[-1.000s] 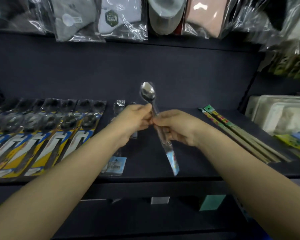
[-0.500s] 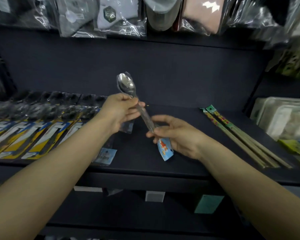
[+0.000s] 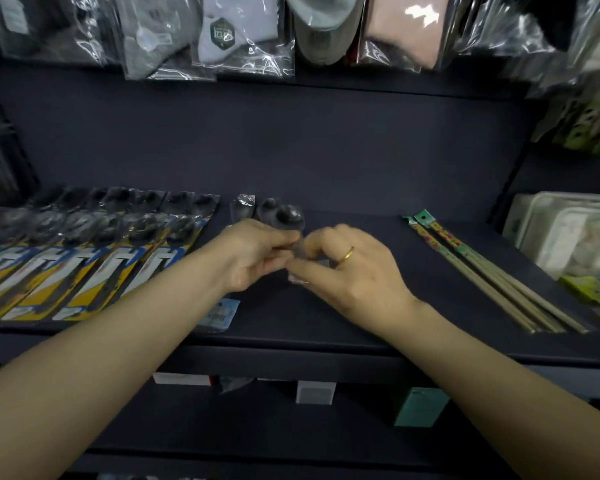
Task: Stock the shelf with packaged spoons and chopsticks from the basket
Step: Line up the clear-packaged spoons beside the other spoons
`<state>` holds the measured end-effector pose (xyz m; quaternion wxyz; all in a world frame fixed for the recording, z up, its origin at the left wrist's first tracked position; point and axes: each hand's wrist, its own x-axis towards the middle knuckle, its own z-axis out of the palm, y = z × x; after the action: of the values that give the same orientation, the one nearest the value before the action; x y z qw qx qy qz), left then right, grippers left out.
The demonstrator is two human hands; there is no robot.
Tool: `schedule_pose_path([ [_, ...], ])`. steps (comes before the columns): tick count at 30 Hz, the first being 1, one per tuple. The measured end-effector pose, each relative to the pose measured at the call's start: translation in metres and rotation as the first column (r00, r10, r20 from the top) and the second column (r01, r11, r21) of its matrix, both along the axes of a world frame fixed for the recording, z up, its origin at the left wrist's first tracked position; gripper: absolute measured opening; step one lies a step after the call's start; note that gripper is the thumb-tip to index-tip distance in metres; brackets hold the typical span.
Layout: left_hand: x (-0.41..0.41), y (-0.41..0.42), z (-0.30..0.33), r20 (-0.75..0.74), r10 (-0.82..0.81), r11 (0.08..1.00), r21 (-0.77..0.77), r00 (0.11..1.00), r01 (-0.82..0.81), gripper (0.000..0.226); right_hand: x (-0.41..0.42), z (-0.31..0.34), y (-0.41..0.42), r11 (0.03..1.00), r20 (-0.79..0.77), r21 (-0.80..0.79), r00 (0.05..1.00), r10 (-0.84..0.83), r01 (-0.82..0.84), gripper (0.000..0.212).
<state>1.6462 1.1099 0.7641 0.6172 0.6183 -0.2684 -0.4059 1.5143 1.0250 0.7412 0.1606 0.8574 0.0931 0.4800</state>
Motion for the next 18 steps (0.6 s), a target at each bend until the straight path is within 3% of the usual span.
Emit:
schedule_pose_path([
  [3,0.008,0.011,0.002,0.096,-0.005,1.000,-0.006,0.995,0.006,0.018,0.012,0.001,0.010,0.974,-0.039,-0.225,0.999,0.006,-0.015,0.020],
  [5,0.014,0.020,0.003,0.310,-0.006,1.000,0.031,0.951,-0.004,0.014,0.023,-0.003,0.015,0.970,-0.102,-0.240,0.995,0.012,-0.037,0.026],
  [6,0.020,0.024,0.002,0.504,-0.001,0.996,0.074,0.864,-0.042,0.008,0.028,-0.006,0.015,0.969,-0.146,-0.240,0.989,0.023,-0.058,0.025],
  [7,0.025,0.030,0.000,0.696,-0.003,0.990,0.104,0.718,-0.097,0.002,0.033,-0.009,0.016,0.968,-0.202,-0.236,0.979,0.038,-0.087,0.020],
  [9,0.038,0.045,-0.005,0.911,-0.034,0.982,0.107,0.411,-0.154,0.015,0.040,-0.013,0.017,0.970,-0.336,-0.205,0.940,0.055,-0.130,0.011],
  [13,0.068,0.078,-0.011,0.960,-0.253,0.967,0.256,0.119,-0.007,0.035,0.048,-0.015,0.024,0.997,-0.540,-0.028,0.841,0.042,-0.068,0.029],
  [15,0.079,0.089,-0.016,0.915,-0.398,0.917,0.396,0.057,0.051,0.044,0.047,-0.012,0.028,0.994,-0.651,0.111,0.757,0.056,0.022,0.014],
  [18,0.085,0.096,-0.021,0.816,-0.576,0.815,0.568,0.045,0.116,0.073,0.046,-0.009,0.027,0.931,-0.734,0.337,0.658,0.165,0.143,0.050],
])
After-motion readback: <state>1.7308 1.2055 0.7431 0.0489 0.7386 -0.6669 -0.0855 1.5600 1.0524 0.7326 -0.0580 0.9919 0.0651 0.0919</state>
